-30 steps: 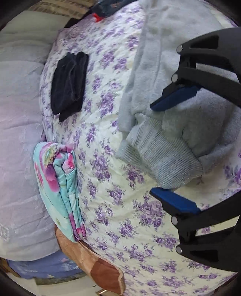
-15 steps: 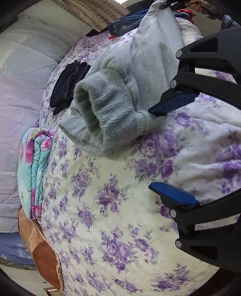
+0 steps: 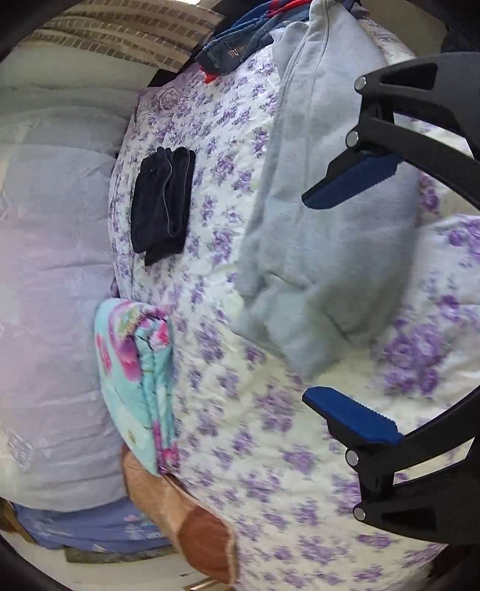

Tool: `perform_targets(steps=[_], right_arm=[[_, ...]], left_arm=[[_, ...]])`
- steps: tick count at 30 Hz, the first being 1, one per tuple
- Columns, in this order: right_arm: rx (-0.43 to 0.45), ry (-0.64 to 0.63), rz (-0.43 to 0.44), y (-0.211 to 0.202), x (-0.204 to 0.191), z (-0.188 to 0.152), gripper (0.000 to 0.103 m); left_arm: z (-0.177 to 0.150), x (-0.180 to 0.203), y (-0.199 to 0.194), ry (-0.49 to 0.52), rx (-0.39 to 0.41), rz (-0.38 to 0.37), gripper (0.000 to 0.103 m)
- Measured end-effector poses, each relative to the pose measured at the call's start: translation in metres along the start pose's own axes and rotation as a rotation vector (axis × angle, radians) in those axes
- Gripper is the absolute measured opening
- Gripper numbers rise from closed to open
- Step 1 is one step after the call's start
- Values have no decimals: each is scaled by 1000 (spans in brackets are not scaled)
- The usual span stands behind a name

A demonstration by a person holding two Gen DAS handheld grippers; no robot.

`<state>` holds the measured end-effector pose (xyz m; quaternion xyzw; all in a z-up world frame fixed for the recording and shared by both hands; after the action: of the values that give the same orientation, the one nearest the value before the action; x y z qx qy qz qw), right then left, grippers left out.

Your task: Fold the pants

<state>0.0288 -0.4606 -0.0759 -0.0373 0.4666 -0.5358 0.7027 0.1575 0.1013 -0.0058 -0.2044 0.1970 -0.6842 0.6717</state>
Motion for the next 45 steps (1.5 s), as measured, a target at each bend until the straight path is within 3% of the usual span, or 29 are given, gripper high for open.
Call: perform_targets(steps=[4,6,9,12,16,18,20,23,26,30,33,34,35,36,37,39,42,45], right_arm=[[70,8,-32,-36,4,10,58],[168,20,-46,-57,4,23,68],[247,44,-16,-64,4,47,69],[233,100,28,-43,10,64,69],[136,190,43,7,25,74,64],[108,241,36,27,35,75,50],[91,300,40,42,49,74,45],[86,359,31,55,64,72,45],[79,426,37,67,78,68,46],[68,478,91,78,83,70,50],[43,467,125,88,77,75,51],[37,460,134,91,76,77,48],[35,455,143,93,75,78,36],[37,448,150,95,75,80,22],[45,446,155,95,76,81,18],[56,443,166,95,76,81,13],[63,426,158,90,75,78,13],[55,439,146,89,78,75,13]], left_arm=[[36,32,54,47,-25,-23,95],[41,49,78,81,-60,-60,95],[28,75,108,211,-149,-54,95],[-16,76,126,259,-287,-34,95],[-50,69,83,319,-200,-59,94],[-59,64,56,298,-180,-71,93],[-70,60,34,287,-165,-79,93],[-92,56,-1,262,-136,-91,93],[-107,51,-39,191,-93,-163,93],[-111,27,-75,-12,-74,-314,94],[-82,-2,-87,-193,-7,-369,94],[-69,-11,-89,-222,21,-351,94],[-54,-16,-85,-208,34,-291,96],[-44,-17,-79,-158,35,-209,97],[-34,-14,-68,-71,29,-105,97],[-19,-7,-44,103,11,-8,97],[-6,-3,-6,306,11,67,97],[6,-20,32,288,-47,6,97]])
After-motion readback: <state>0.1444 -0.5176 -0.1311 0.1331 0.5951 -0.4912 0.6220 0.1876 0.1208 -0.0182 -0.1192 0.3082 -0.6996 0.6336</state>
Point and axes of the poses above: each gripper's, at about its wrist camera, not at the fingertips, and y roughly the way its jaws point, x to its right, z to its top, the point moved 4 cm from there along y, roughly the way its jaws point, and after that the axes turned 7 degrees about x, right-handed, at the moved point
